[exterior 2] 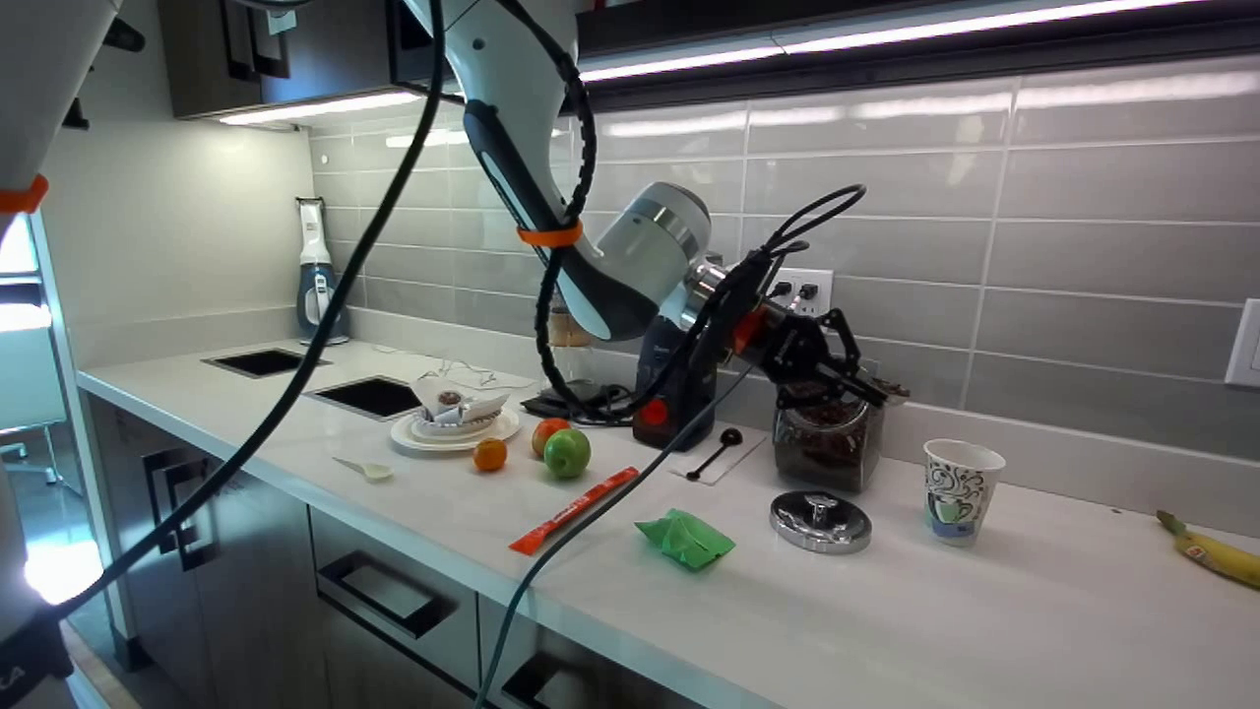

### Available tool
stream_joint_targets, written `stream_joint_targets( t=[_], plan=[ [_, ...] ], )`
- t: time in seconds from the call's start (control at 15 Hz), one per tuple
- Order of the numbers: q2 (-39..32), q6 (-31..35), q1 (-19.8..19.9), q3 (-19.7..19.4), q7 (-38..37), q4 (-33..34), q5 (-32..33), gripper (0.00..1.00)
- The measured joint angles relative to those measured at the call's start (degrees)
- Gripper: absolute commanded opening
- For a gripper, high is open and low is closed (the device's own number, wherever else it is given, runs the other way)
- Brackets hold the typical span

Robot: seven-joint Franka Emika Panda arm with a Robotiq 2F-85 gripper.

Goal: Transfer a spoonful of contents from the container into the cup

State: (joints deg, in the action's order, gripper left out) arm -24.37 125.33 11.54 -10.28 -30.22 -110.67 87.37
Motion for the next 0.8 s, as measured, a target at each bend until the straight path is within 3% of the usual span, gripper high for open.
stream_joint_targets(
  t=[0.8],
  plan=[
    [-3.9,10.1,5.3,-0.4,5.1,6.5,-0.3,0.01]
  ],
)
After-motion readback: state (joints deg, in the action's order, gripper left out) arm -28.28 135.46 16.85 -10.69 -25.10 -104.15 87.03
